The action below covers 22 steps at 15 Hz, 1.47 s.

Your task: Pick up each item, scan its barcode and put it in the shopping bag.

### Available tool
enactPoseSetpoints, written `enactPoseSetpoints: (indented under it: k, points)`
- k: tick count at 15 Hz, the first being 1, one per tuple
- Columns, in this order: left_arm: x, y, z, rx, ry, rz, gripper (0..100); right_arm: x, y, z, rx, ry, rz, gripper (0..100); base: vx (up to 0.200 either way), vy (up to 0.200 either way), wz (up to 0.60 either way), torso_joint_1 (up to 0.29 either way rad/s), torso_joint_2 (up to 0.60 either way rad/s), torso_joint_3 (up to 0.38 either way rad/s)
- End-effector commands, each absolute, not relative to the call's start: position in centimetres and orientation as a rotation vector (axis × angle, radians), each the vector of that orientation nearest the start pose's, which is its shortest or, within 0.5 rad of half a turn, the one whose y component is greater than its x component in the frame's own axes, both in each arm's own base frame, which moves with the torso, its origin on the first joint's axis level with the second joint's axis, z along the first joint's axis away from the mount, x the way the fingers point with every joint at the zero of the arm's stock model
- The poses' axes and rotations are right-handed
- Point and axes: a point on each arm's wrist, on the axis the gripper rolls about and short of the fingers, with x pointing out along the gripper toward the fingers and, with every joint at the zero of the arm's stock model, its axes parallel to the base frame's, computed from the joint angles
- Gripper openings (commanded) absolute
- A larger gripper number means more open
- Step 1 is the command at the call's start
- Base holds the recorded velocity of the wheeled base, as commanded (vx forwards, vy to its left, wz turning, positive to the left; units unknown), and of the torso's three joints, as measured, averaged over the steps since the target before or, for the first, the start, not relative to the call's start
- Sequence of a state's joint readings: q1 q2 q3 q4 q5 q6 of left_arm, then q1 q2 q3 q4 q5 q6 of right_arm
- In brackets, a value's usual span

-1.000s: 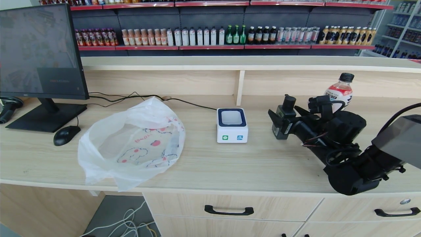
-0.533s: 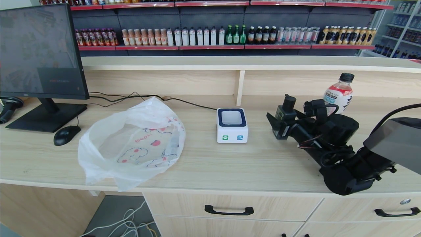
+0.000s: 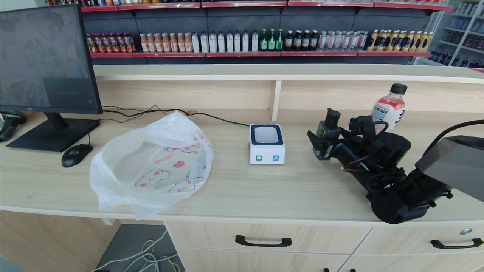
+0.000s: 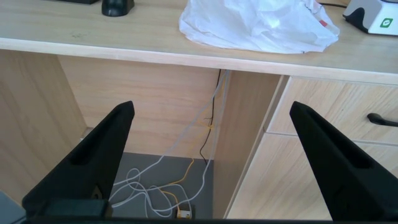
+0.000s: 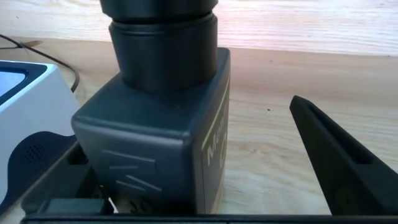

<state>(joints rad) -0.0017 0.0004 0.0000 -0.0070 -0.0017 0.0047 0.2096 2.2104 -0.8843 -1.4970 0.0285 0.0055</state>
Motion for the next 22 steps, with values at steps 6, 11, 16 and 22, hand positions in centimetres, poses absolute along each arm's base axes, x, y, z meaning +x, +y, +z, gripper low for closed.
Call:
enactPoseSetpoints:
  k: [6,11,16,22]
  points:
    - [-2.3,0.0,7.6,0.005,-0.008,-0.003,100,38.8,8.3,10.8,0.024,-0.184,0.239,0,0.0,0.0,0.0,0.0,0.0,0.0]
    - [-2.3,0.0,7.6,0.003,-0.006,-0.003,100,38.8,8.3,10.8,0.027,-0.229,0.239,0,0.0,0.0,0.0,0.0,0.0,0.0]
    - [-2.3,0.0,7.6,0.003,-0.002,-0.003,100,38.2,8.3,13.1,0.031,-0.29,0.238,0,0.0,0.0,0.0,0.0,0.0,0.0]
    - [-2.3,0.0,7.6,0.003,-0.002,-0.003,100,35.4,8.0,18.0,0.009,-0.409,0.239,0,0.0,0.0,0.0,0.0,0.0,0.0]
